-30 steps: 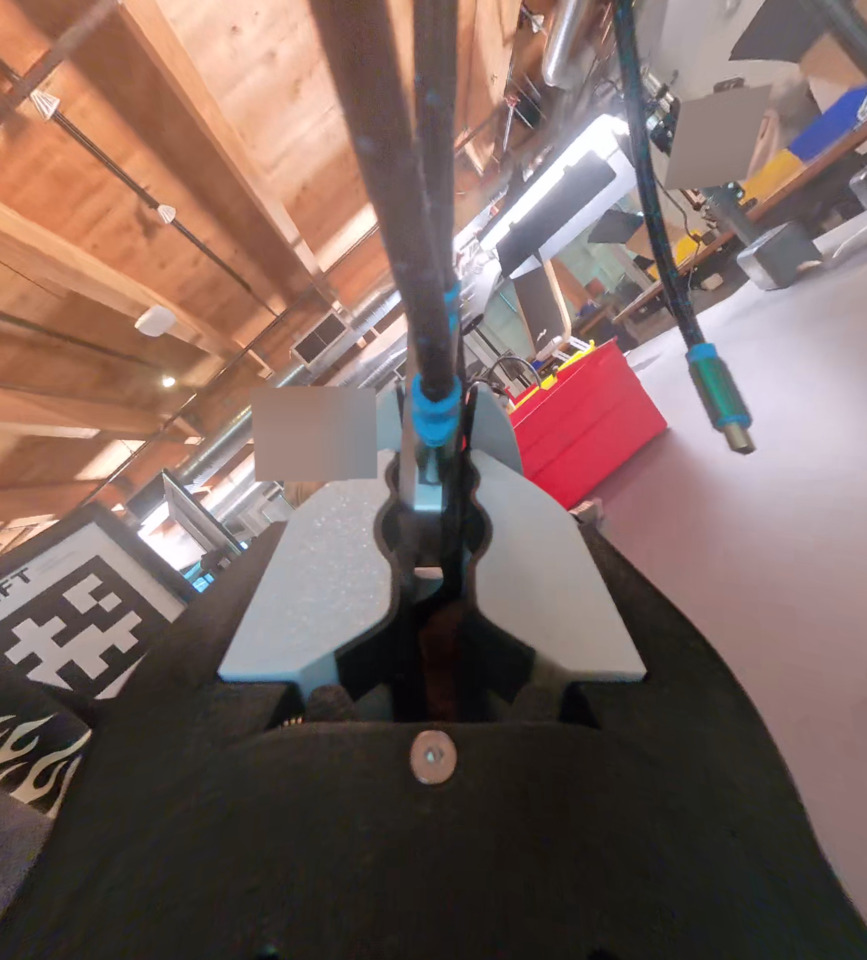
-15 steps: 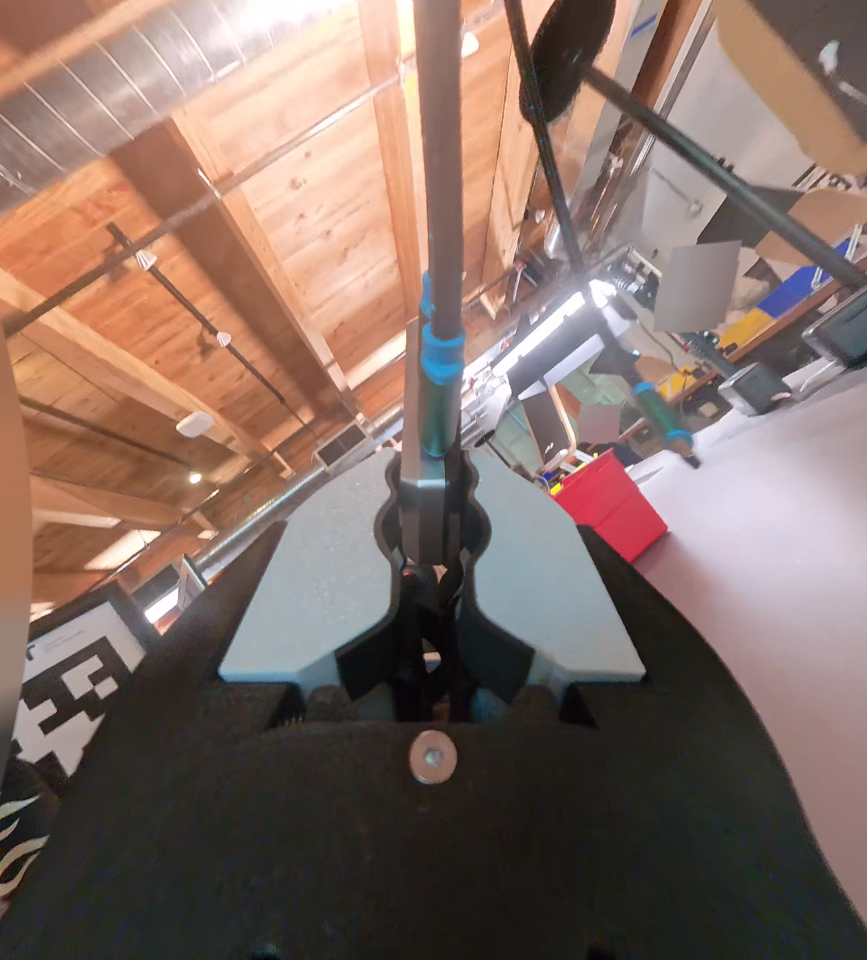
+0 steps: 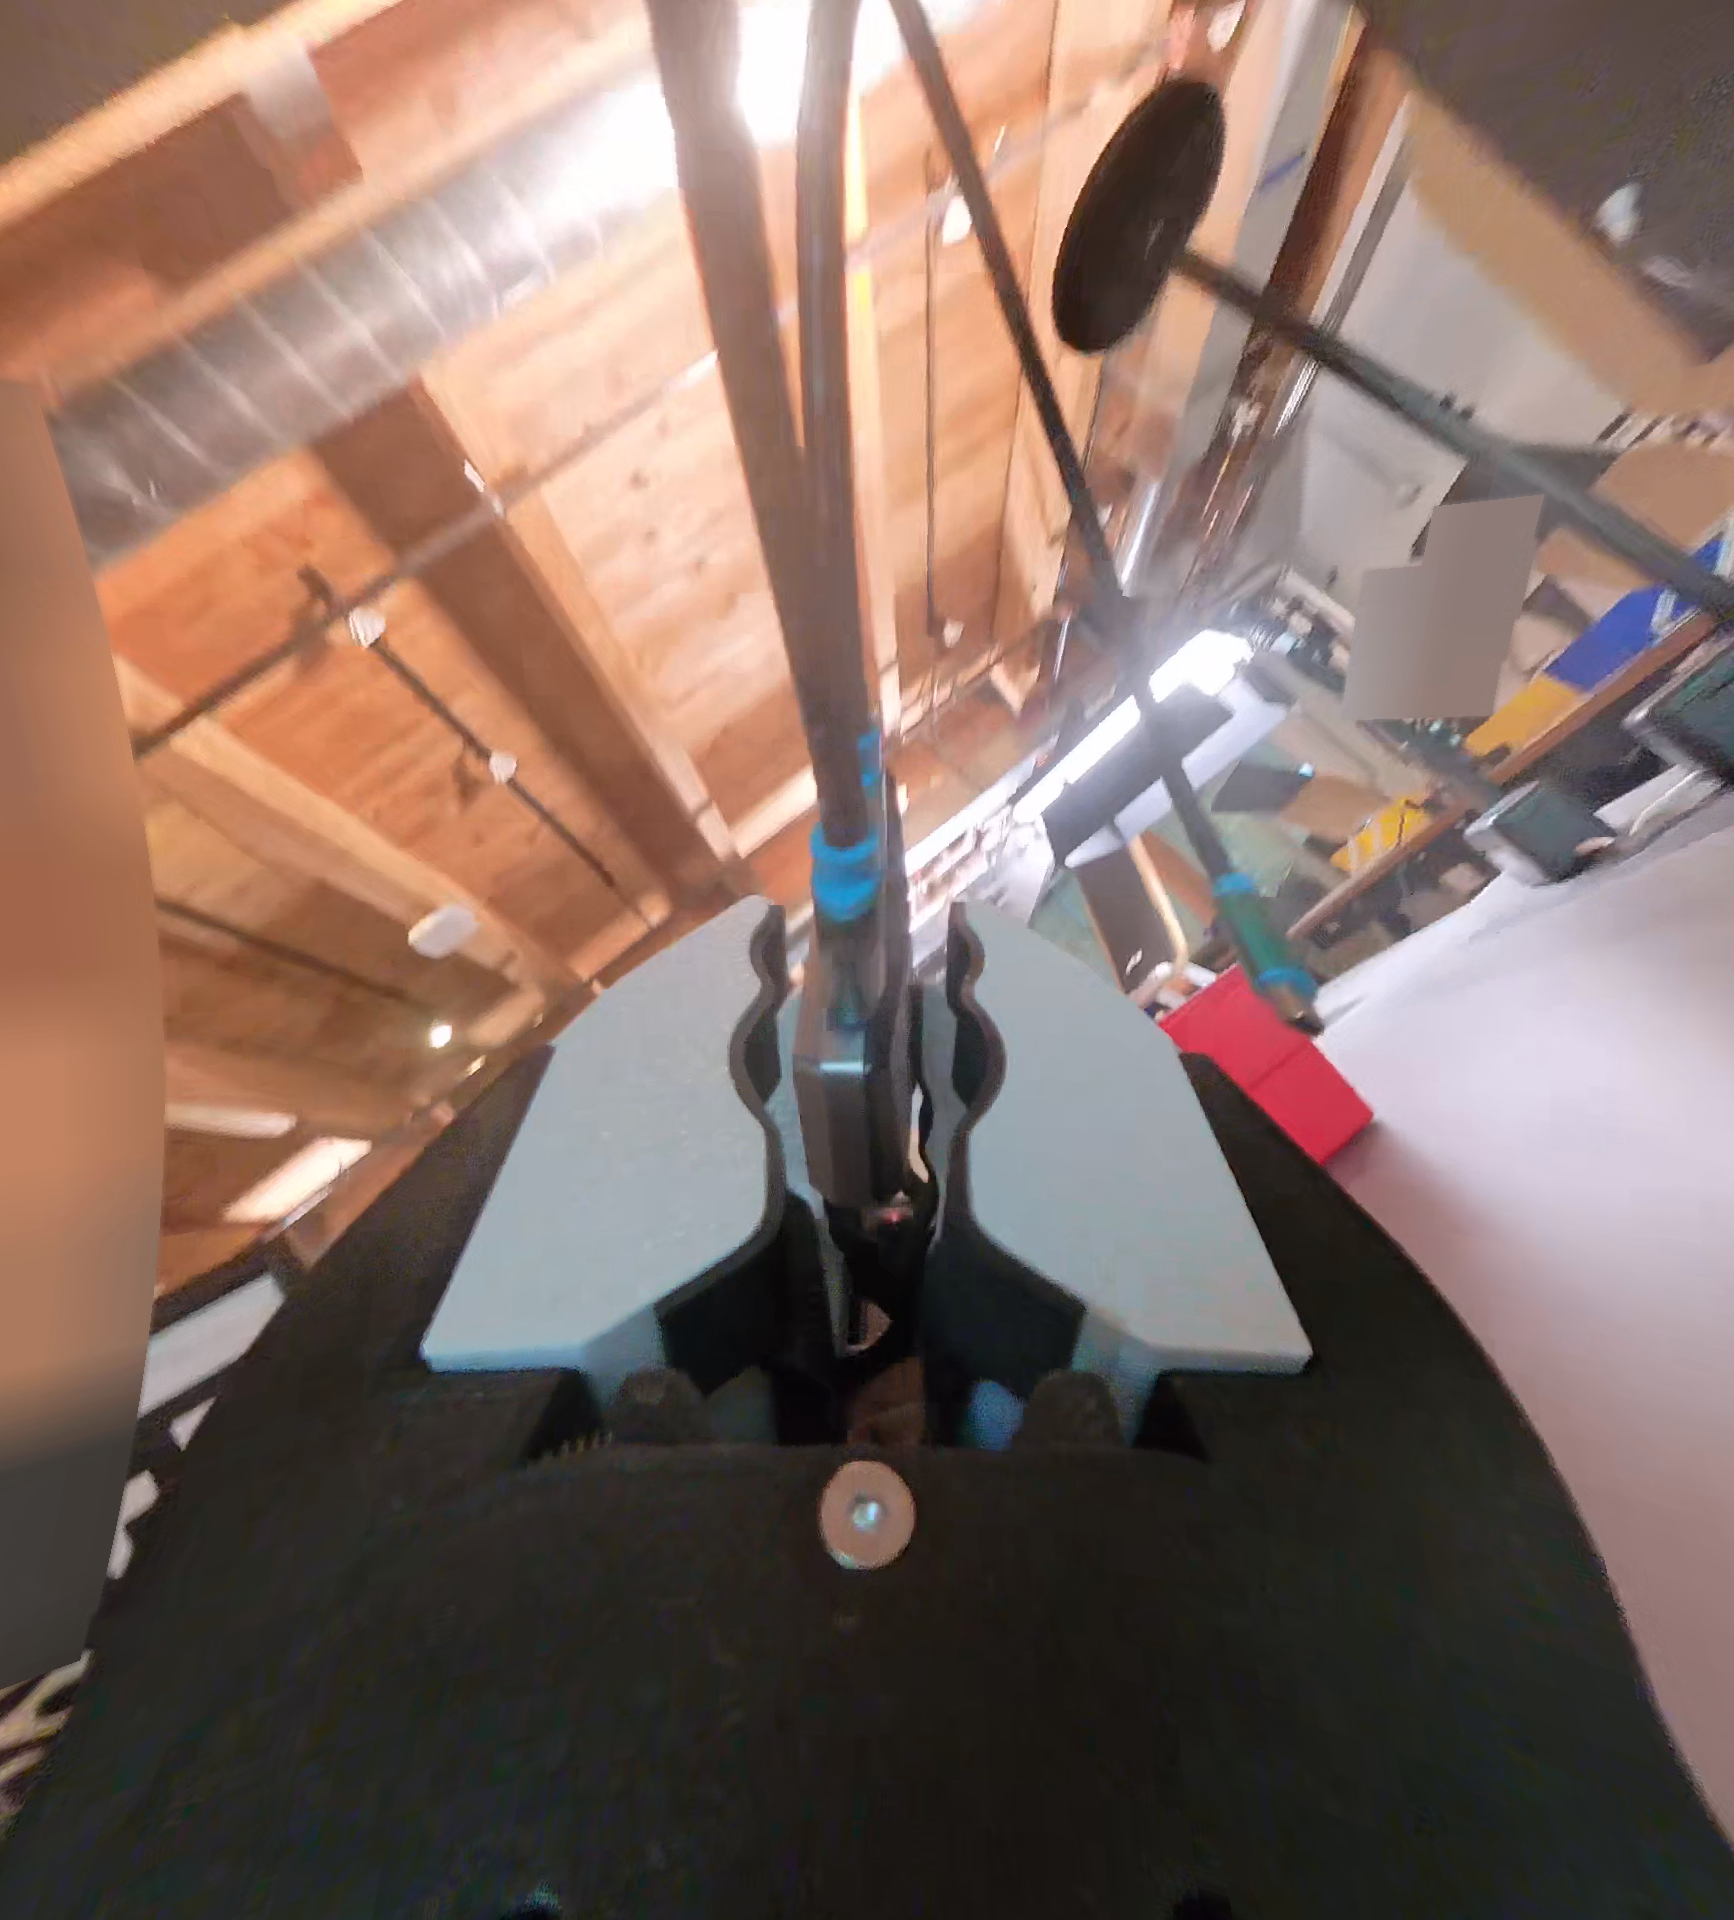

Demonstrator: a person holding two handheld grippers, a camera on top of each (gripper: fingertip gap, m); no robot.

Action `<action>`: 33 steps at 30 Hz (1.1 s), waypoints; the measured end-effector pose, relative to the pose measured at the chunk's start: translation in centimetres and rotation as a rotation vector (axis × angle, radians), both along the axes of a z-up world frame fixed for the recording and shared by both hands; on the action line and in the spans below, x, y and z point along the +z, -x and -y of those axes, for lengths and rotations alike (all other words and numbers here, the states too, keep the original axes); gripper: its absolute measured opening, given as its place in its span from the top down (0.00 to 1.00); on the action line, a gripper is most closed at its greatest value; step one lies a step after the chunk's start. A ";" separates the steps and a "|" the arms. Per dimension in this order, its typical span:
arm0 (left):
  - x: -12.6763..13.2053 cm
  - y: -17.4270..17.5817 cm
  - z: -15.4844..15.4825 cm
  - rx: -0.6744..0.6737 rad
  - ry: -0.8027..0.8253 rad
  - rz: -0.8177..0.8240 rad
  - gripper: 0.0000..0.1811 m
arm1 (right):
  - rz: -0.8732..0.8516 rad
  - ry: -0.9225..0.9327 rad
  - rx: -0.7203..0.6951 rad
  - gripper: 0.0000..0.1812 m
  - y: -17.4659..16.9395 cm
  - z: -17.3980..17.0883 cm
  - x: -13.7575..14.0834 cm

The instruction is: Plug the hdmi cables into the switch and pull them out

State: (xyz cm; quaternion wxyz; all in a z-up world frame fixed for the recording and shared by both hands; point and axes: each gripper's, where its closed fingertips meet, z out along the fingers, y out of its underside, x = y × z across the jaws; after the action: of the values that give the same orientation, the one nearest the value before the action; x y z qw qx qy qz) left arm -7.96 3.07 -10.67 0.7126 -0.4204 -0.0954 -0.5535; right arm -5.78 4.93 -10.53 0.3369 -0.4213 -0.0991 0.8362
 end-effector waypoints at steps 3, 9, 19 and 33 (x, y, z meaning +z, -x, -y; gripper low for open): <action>-0.4 0.2 -0.3 -0.035 0.030 0.030 0.88 | -0.021 0.019 0.039 0.85 -0.1 0.1 0.1; -0.6 -0.9 -0.5 -0.076 0.045 -0.032 0.88 | 0.079 -0.032 0.113 0.87 1.3 1.4 -0.7; -1.0 -3.7 -0.9 0.022 0.054 -0.264 0.86 | -0.051 0.027 0.078 0.88 -0.1 0.4 0.3; 0.4 -2.0 0.5 -0.023 -0.046 -0.107 0.89 | 0.015 -0.146 0.006 0.88 0.1 1.8 0.9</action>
State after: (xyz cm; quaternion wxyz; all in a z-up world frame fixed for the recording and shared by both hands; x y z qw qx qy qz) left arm -5.94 2.53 -10.28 0.7197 -0.4337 -0.0395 -0.5406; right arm -5.84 3.12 -9.60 0.3632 -0.4018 -0.1636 0.8246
